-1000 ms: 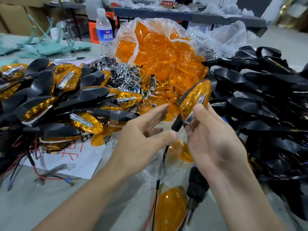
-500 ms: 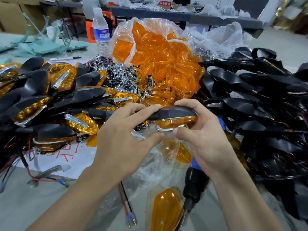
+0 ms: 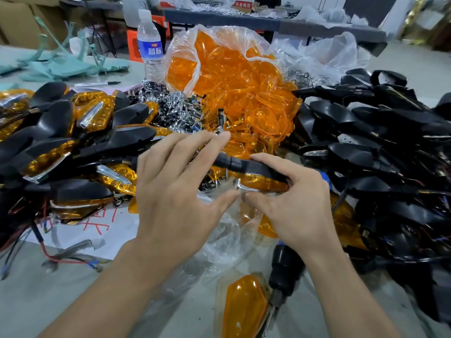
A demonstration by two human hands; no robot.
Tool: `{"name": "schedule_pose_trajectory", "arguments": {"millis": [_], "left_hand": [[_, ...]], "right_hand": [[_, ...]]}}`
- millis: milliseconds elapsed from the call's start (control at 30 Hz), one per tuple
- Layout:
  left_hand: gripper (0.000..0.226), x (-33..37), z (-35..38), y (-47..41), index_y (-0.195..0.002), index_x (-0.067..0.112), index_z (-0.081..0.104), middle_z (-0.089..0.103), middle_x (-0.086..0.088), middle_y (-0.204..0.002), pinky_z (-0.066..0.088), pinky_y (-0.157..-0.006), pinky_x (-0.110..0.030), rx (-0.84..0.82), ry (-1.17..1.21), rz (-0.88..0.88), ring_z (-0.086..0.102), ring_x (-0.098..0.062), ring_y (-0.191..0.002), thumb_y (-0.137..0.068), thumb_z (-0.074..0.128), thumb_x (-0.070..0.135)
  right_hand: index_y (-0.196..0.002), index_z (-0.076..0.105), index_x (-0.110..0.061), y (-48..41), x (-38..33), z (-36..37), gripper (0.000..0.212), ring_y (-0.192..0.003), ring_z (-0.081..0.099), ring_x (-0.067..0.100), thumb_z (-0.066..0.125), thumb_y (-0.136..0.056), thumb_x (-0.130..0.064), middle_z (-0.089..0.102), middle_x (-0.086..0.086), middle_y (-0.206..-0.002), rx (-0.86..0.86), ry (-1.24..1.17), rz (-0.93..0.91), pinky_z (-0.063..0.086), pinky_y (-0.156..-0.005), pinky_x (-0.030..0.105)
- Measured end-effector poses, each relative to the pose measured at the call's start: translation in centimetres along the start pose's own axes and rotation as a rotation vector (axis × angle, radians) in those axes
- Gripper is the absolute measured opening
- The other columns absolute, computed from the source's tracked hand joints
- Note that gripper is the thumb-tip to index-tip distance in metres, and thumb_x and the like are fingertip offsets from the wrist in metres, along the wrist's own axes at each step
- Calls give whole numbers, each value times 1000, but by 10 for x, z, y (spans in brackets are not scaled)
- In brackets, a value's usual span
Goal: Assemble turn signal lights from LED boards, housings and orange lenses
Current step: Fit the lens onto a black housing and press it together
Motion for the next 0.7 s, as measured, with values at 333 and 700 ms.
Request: {"name": "schedule_pose_trajectory", "arguments": {"millis": [333, 700], "left_hand": [[36, -3, 44, 17, -124, 31, 67, 70, 17, -119, 54, -93, -22, -350, 998, -623, 65, -6, -118, -91, 67, 44], [72, 12, 54, 13, -151, 12, 45, 59, -13, -141, 59, -93, -29, -533, 1538, -927, 60, -29, -127, -82, 45, 33]], "right_hand": [[-115, 77, -30, 0, -7, 11, 49, -96, 76, 28, 91, -73, -9, 79, 3, -101, 48, -376, -66, 62, -85, 52], [-109, 81, -33, 5, -14, 35, 60, -95, 75, 17, 86, -66, 7, 80, 6, -103, -70, -679, -49, 60, -90, 34]]}}
Point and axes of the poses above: each hand's wrist, its own y-axis away from the middle knuckle, its own z-axis out of the palm, x = y × z, the point moved 7 cm from there along -y, towards the middle knuckle
